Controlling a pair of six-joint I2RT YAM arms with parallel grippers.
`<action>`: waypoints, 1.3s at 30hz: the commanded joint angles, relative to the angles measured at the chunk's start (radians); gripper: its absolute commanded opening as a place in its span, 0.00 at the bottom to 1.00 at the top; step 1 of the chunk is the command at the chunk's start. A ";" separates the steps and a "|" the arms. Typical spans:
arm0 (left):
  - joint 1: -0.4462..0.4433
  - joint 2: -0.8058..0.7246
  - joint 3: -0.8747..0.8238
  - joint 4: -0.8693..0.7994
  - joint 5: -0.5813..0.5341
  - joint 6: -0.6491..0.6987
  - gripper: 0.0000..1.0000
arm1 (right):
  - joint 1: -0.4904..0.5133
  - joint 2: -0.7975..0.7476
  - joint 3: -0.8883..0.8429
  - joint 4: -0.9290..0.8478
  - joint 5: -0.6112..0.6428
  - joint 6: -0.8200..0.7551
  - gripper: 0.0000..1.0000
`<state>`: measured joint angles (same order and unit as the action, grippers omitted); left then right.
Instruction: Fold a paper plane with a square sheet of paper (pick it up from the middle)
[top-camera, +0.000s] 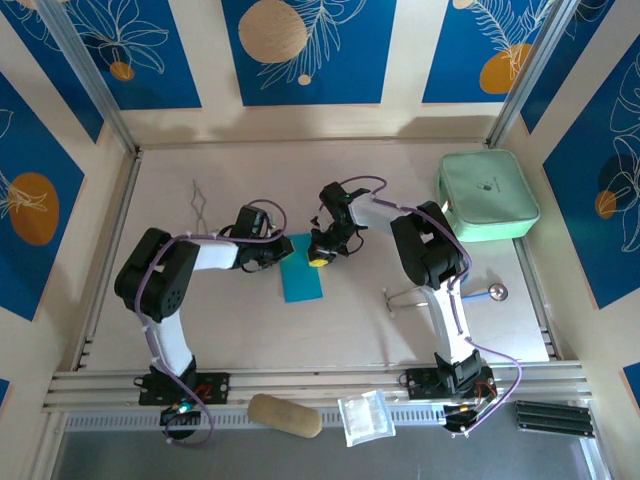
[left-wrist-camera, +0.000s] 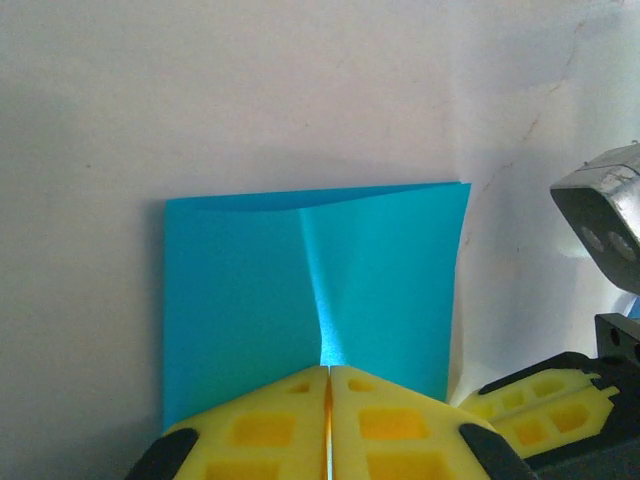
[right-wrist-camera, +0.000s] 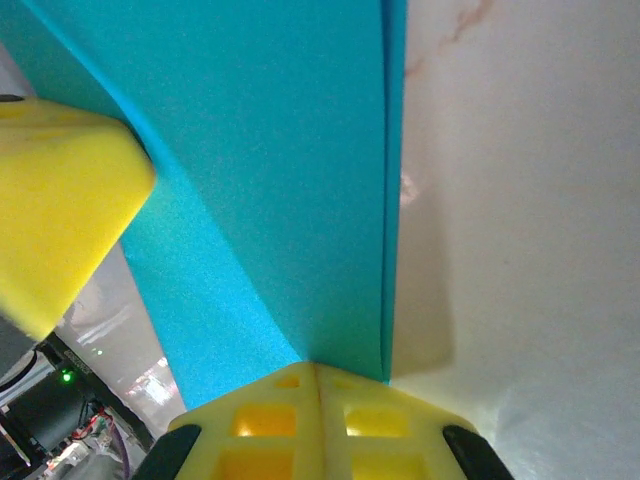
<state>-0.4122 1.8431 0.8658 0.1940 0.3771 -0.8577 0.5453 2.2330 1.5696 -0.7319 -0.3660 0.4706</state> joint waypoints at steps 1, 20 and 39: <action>0.049 0.027 -0.034 -0.064 -0.075 0.025 0.10 | -0.016 0.160 -0.076 -0.099 0.410 -0.012 0.00; 0.054 -0.108 -0.001 -0.016 0.092 -0.017 0.10 | -0.013 0.165 -0.058 -0.118 0.423 -0.017 0.00; 0.135 0.110 0.131 -0.206 0.025 0.061 0.10 | -0.008 0.163 -0.033 -0.148 0.443 -0.045 0.00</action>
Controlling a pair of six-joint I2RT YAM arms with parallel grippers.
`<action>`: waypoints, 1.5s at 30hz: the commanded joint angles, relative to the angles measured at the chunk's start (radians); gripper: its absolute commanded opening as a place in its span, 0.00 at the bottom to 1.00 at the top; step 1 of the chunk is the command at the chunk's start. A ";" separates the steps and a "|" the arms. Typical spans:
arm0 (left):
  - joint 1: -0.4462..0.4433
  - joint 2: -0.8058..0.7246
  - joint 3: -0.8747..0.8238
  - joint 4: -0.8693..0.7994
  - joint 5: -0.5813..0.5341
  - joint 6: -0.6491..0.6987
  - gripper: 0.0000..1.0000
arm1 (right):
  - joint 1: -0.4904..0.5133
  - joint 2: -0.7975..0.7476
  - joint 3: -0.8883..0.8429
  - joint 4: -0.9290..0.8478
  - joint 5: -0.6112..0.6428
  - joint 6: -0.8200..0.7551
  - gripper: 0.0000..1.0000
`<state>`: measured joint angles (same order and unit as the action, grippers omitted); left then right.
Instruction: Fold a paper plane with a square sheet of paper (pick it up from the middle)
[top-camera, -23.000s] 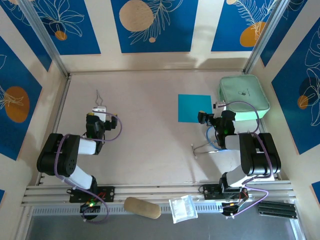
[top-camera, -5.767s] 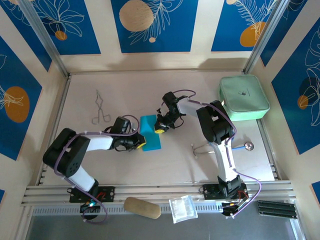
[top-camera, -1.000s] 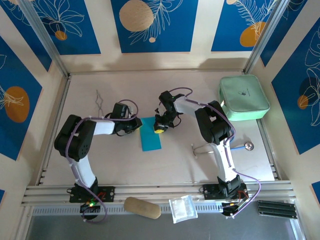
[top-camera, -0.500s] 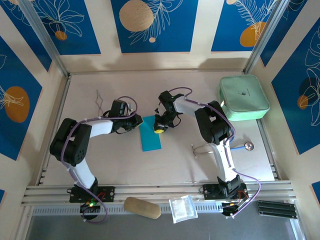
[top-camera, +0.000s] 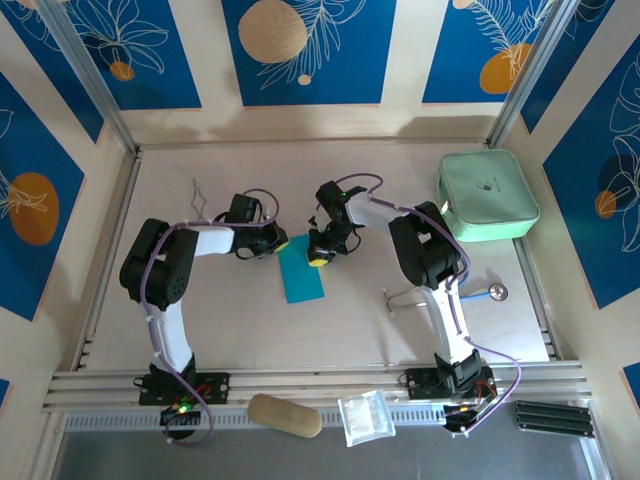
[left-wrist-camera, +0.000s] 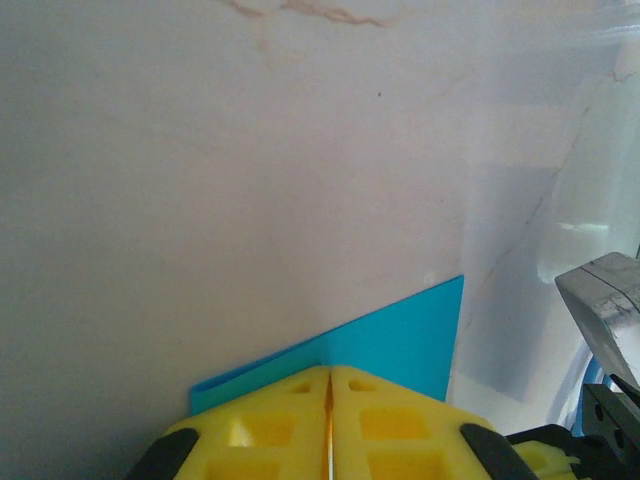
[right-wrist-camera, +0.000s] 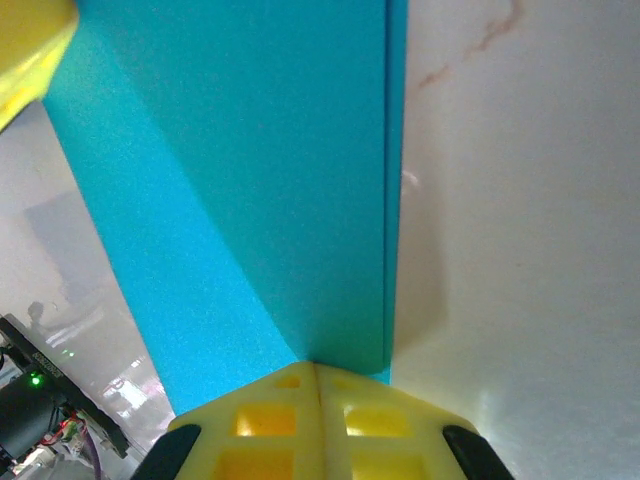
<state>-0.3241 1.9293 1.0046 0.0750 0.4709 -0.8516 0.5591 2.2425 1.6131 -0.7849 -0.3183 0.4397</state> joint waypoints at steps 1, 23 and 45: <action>0.058 0.026 -0.004 -0.104 -0.073 0.073 0.10 | -0.020 0.152 -0.073 -0.096 0.395 -0.015 0.00; 0.051 -0.240 0.017 -0.269 0.031 0.105 0.15 | -0.008 0.135 0.183 -0.281 0.257 -0.156 0.00; -0.056 0.015 0.084 -0.141 0.024 0.023 0.13 | -0.030 -0.080 0.178 -0.054 -0.064 -0.072 0.07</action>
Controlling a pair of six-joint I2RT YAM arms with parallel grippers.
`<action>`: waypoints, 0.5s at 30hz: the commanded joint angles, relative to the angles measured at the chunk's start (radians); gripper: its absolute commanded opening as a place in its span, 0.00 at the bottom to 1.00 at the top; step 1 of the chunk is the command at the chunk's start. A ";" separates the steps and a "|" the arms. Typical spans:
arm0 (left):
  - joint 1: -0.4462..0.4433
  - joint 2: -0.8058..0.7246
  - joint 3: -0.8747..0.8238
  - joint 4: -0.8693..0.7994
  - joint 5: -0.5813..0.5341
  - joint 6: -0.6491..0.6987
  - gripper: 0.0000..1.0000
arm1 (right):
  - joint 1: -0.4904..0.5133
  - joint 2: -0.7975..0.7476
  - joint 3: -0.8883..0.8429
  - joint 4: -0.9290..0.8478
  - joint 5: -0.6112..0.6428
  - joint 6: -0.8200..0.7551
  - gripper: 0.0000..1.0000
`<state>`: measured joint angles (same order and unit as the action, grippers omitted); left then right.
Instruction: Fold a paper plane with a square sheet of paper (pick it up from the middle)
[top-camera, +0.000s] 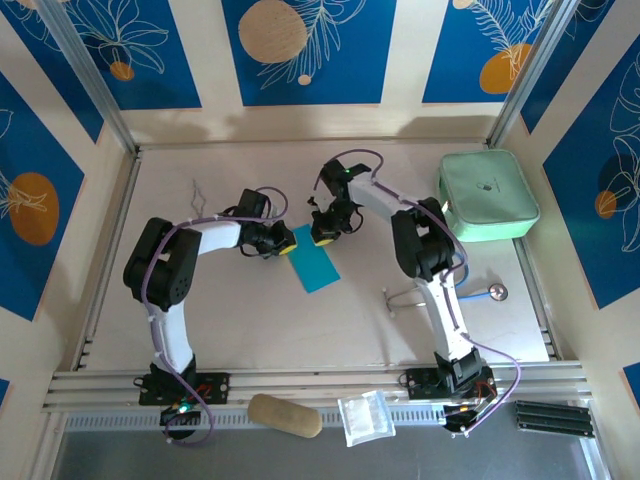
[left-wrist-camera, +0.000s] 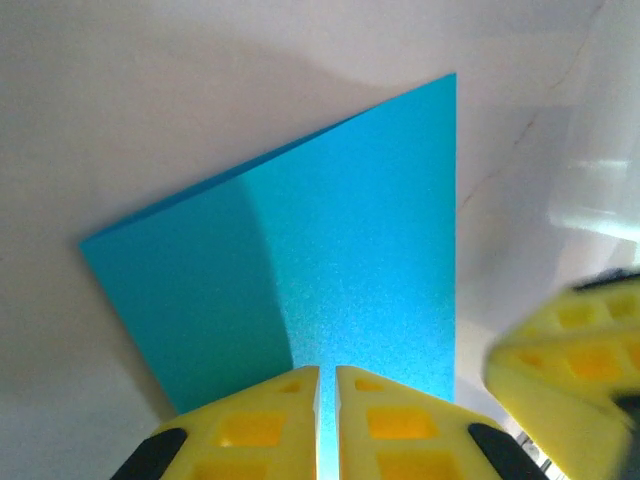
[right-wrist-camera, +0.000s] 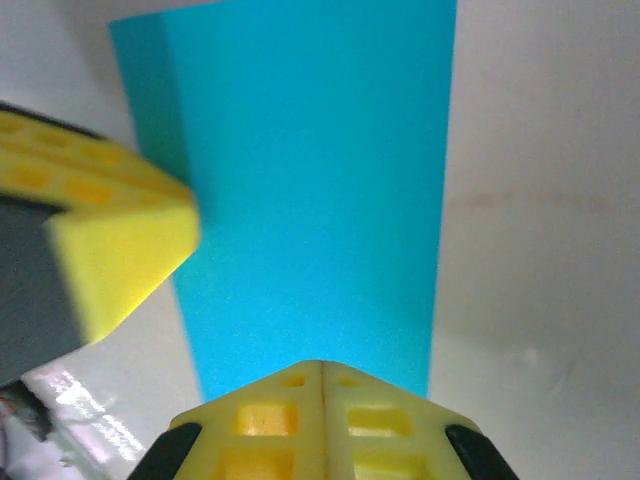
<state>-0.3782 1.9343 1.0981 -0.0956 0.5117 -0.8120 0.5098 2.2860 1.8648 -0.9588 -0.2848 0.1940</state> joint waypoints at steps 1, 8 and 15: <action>-0.001 0.012 -0.013 0.033 -0.016 -0.018 0.12 | 0.028 -0.148 -0.119 0.157 -0.097 0.227 0.06; -0.002 0.009 -0.025 0.039 -0.025 -0.023 0.11 | 0.092 -0.155 -0.246 0.263 -0.118 0.355 0.00; 0.015 -0.034 -0.044 0.060 -0.064 -0.023 0.13 | 0.107 -0.098 -0.249 0.272 -0.116 0.305 0.00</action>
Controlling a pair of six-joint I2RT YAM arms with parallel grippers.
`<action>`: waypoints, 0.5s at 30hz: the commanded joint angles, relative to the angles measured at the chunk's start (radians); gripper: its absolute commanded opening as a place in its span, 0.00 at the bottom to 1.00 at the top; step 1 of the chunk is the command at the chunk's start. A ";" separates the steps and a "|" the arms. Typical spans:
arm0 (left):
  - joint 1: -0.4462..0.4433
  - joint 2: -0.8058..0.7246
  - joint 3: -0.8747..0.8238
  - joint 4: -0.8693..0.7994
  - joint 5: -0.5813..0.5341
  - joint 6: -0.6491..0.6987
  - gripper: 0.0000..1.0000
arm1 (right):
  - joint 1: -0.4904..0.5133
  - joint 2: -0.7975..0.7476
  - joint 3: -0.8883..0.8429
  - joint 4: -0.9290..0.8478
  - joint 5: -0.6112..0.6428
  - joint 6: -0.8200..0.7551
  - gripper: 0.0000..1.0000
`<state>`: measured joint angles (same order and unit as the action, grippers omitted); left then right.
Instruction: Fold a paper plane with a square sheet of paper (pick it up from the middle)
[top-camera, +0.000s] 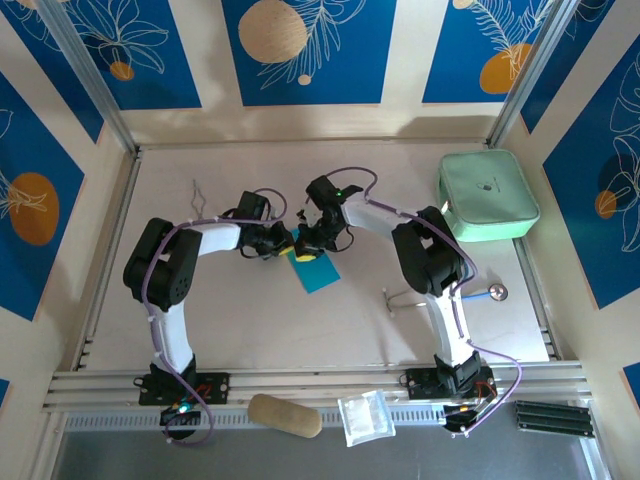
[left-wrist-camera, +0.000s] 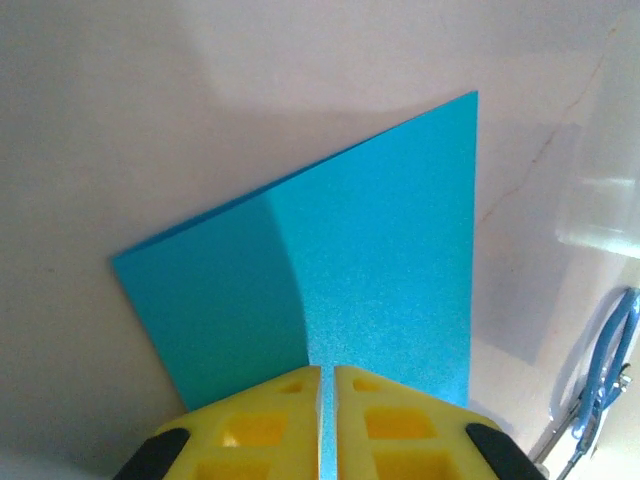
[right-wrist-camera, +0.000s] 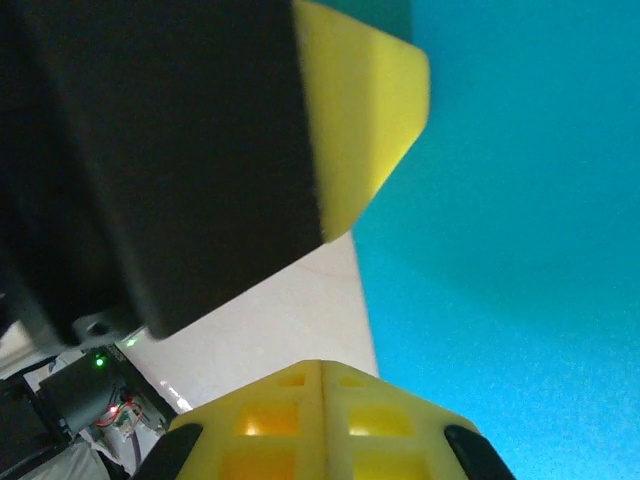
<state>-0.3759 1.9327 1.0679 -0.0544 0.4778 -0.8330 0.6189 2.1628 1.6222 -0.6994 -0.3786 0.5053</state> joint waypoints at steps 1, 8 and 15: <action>0.016 -0.032 -0.015 0.020 -0.035 -0.002 0.13 | -0.002 0.035 -0.004 0.007 -0.016 -0.012 0.00; 0.022 0.012 -0.016 0.022 -0.043 -0.003 0.13 | 0.000 0.074 -0.021 0.006 0.006 -0.018 0.00; 0.021 0.052 0.019 -0.010 0.000 0.066 0.13 | 0.001 0.080 -0.059 0.008 0.015 0.007 0.00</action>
<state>-0.3622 1.9404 1.0672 -0.0372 0.4637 -0.8204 0.6182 2.2292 1.5963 -0.6720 -0.3752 0.4988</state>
